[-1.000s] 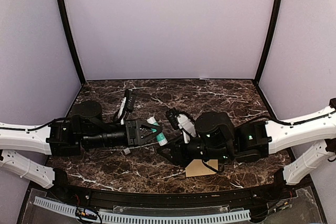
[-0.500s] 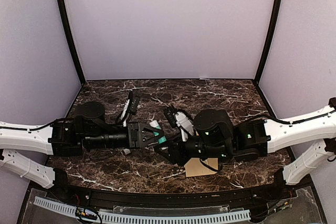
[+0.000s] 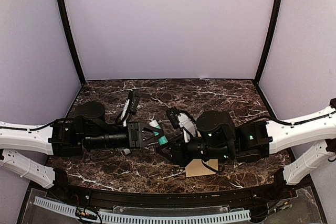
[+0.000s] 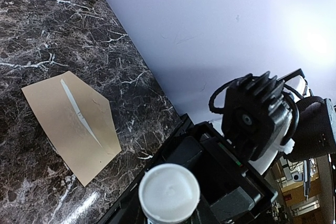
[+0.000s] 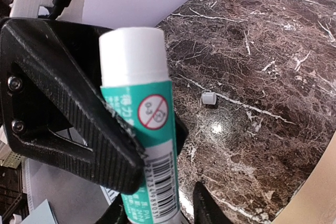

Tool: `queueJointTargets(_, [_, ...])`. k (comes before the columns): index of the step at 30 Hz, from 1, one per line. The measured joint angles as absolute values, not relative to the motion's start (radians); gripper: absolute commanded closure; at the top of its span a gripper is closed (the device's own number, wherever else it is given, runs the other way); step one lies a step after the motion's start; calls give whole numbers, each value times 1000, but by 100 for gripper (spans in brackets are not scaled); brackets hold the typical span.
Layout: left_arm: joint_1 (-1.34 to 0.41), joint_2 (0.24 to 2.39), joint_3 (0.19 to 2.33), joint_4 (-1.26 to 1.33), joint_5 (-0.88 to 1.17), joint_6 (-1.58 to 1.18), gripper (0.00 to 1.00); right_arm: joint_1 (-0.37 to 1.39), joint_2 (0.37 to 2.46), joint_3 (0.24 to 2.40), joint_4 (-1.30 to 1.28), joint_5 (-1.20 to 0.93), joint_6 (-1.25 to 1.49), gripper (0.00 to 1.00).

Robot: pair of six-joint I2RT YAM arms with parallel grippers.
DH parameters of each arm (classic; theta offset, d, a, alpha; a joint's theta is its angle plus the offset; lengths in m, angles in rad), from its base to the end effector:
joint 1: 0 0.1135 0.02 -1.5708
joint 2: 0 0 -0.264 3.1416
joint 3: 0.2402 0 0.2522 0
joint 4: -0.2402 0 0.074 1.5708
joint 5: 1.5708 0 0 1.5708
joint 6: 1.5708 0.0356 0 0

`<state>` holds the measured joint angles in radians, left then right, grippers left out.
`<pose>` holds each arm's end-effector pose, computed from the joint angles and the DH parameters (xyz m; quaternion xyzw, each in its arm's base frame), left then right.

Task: Place the letter into the envelope and seal it
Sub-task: Unscrew the solid glue.

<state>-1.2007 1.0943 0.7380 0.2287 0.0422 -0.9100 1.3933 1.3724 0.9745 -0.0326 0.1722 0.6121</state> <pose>0.0920 -0.2412 0.3049 0.1225 0.7406 -0.5824 0.3118 0.0618 0.3101 0.2872 -0.2764 0.7932 0.4143 0.3504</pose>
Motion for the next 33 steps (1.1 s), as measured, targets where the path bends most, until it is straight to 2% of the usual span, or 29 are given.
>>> queueJointTargets(15, [-1201, 1096, 738, 234, 66, -908, 100, 1393, 1317, 912, 32, 121, 593, 96])
queueJointTargets(19, [-1201, 1099, 738, 263, 113, -885, 100, 1376, 1276, 860, 97, 52, 596, 96])
queueJointTargets(25, [-1200, 1099, 731, 367, 206, -831, 100, 1308, 1200, 742, 303, -165, 645, 97])
queueJointTargets(33, [-1197, 1099, 715, 471, 333, -769, 100, 1255, 1201, 665, 533, -414, 757, 96])
